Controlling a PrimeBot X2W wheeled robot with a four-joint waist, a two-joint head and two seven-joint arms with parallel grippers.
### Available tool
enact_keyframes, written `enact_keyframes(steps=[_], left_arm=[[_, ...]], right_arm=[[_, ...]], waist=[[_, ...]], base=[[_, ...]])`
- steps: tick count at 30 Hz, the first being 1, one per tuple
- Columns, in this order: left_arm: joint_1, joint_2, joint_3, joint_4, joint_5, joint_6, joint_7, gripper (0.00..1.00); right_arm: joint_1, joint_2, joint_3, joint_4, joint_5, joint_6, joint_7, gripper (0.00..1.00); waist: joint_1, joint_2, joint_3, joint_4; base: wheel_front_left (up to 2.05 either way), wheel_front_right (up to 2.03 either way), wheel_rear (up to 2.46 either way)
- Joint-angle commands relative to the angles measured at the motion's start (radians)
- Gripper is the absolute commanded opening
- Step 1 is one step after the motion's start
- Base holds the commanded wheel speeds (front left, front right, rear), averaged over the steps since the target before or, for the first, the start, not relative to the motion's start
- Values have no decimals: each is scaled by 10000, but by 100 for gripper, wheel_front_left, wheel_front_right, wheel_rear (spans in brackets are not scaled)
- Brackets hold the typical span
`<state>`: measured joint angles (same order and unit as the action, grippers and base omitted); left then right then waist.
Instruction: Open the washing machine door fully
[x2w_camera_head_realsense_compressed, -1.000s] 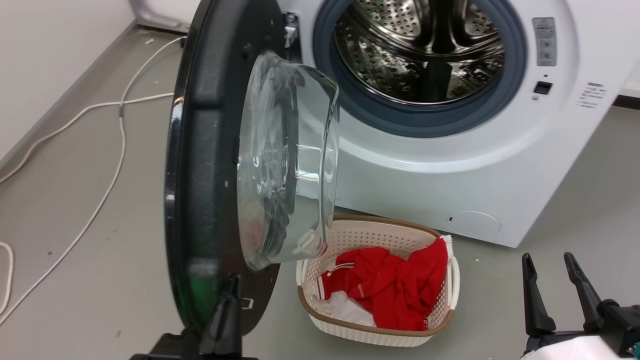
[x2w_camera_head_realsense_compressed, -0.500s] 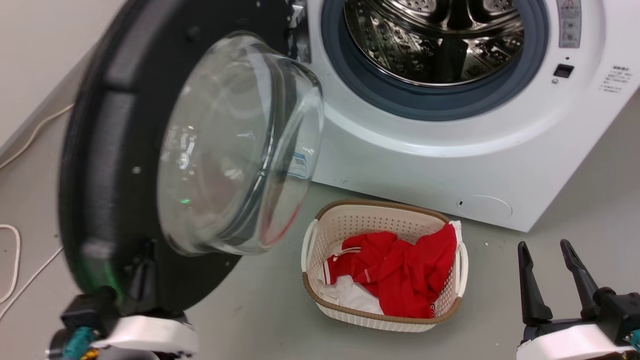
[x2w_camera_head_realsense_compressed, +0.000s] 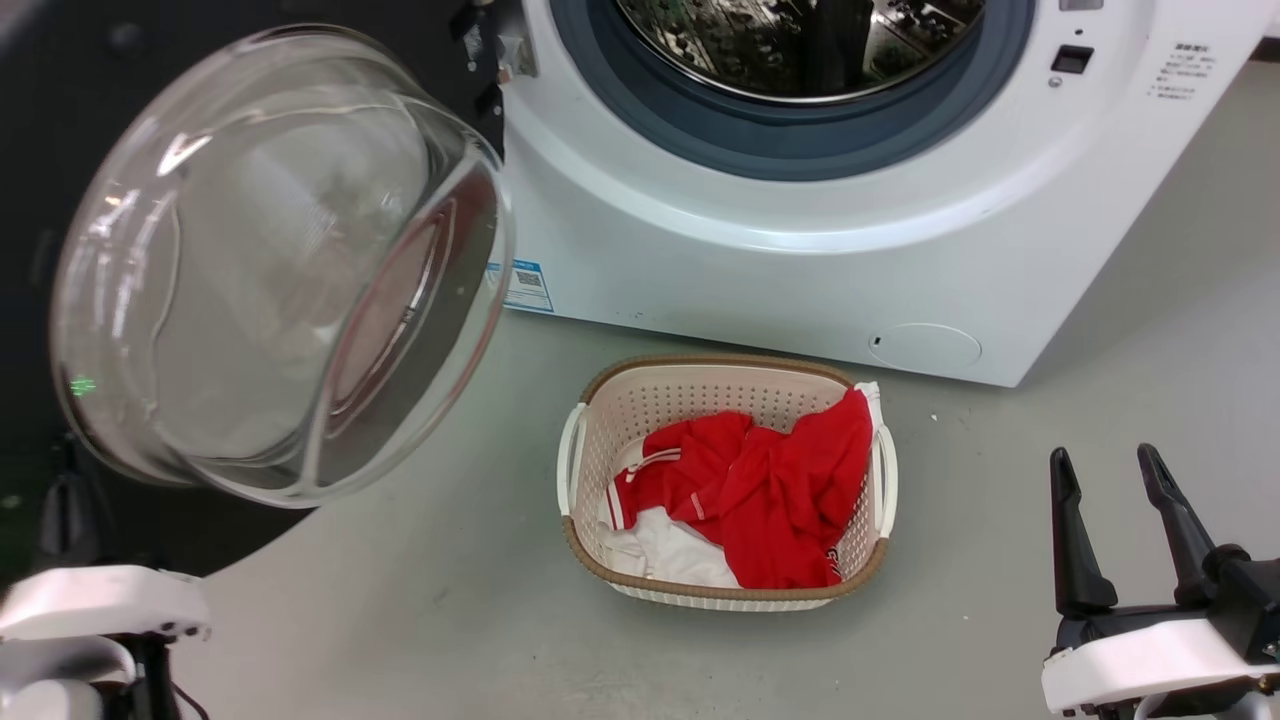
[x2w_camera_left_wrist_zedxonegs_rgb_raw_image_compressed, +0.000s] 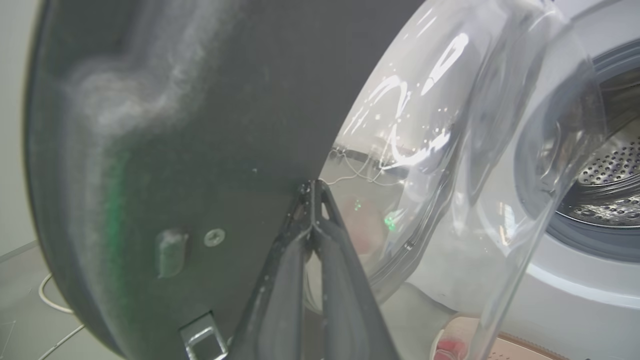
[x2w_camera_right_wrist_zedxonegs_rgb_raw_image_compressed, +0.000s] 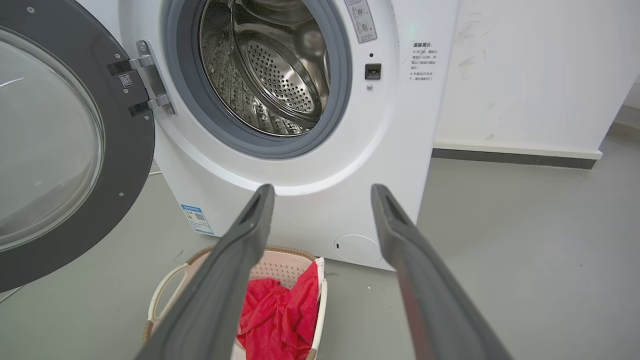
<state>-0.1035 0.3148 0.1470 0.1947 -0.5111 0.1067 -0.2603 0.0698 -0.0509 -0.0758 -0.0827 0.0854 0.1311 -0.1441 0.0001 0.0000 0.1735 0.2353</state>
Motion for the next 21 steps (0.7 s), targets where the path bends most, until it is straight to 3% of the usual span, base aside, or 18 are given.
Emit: enact_keyframes(steps=[1,13,21], left_arm=[[-184,112,205,126,2,-44,-68,0],[-950,-135,1731,1286,492,-699,-60,0],[-349,-1052,2042,784,1488,-1052,-61,0]], right_arm=[[-157,18,1,-6,-29,-7,-35,100],[-351,16,-13,101,-50,-7,-92,100],[-98,16,43,365,50,-7,-135,100]], waist=[[-1,0,119,-113],[-1,0,336,-278],[-1,0,-280,-28]], base=[[0,0,0],[0,0,0],[0,0,0]])
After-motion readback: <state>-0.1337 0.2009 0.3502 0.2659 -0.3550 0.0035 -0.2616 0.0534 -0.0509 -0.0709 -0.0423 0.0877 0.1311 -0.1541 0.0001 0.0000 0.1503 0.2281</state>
